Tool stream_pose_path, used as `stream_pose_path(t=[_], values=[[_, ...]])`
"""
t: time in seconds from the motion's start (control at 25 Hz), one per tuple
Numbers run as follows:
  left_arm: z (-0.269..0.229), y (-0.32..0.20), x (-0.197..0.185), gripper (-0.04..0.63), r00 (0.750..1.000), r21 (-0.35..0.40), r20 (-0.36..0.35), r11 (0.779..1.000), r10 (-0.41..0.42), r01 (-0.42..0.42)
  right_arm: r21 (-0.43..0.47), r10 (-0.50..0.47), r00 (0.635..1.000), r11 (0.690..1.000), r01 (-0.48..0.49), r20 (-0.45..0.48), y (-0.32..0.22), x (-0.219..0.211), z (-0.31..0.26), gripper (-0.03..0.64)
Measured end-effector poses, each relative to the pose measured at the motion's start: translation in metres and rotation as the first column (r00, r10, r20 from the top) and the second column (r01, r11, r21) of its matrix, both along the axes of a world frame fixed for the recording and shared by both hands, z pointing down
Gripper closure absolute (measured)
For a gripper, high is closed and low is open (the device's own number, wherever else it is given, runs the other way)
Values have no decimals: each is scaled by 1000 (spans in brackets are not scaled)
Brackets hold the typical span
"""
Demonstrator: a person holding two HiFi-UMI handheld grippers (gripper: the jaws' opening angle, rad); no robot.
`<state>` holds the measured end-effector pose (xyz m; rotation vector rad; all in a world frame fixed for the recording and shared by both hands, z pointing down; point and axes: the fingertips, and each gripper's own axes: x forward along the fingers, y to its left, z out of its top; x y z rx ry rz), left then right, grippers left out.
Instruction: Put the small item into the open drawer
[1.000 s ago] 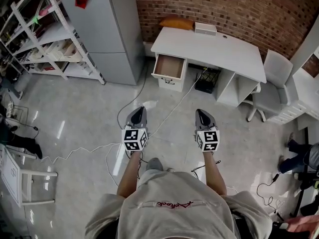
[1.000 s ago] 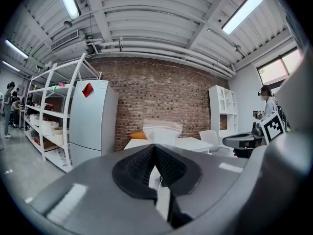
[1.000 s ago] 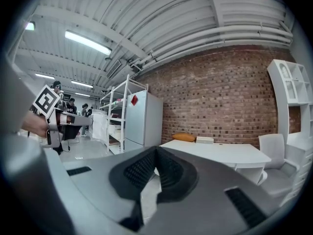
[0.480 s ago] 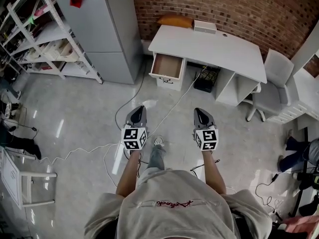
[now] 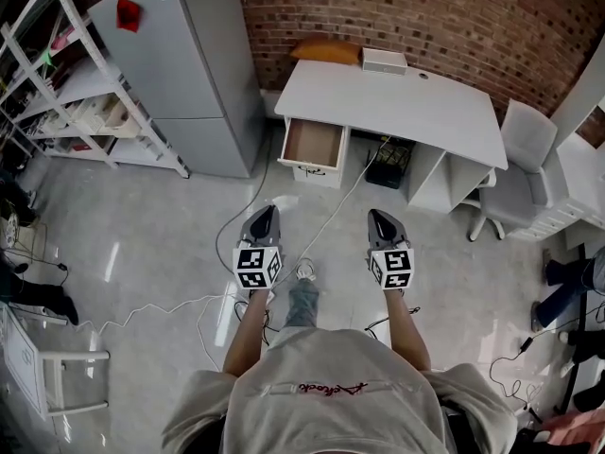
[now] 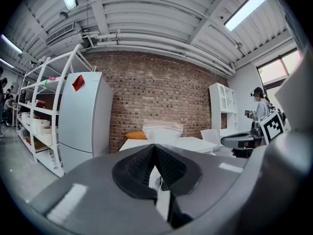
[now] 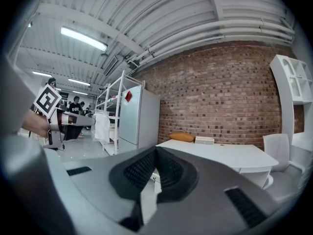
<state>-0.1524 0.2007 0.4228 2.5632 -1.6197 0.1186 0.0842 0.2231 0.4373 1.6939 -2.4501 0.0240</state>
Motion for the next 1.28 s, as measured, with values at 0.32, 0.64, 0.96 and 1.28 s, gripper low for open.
stream_pose_path(t=[0.32,0.64,0.96,1.28], values=[[-4,-99,-6,588,1000,10,-13,1000,14,-14,18,-5,1000,1000,5,-18,-95,-15,-10,604],[-16,-201,-13,588,999,4,-18,999,34,-34,24,1,1000,1000,-1,-30,-195,-28,-27,604],[-22,-295,-22,588,999,9,-21,999,49,-49,27,8,999,1000,-7,-36,-287,-40,-34,604],[-19,-372,-25,588,997,13,-17,997,73,-73,35,30,999,999,-29,-36,-359,-45,-32,604]])
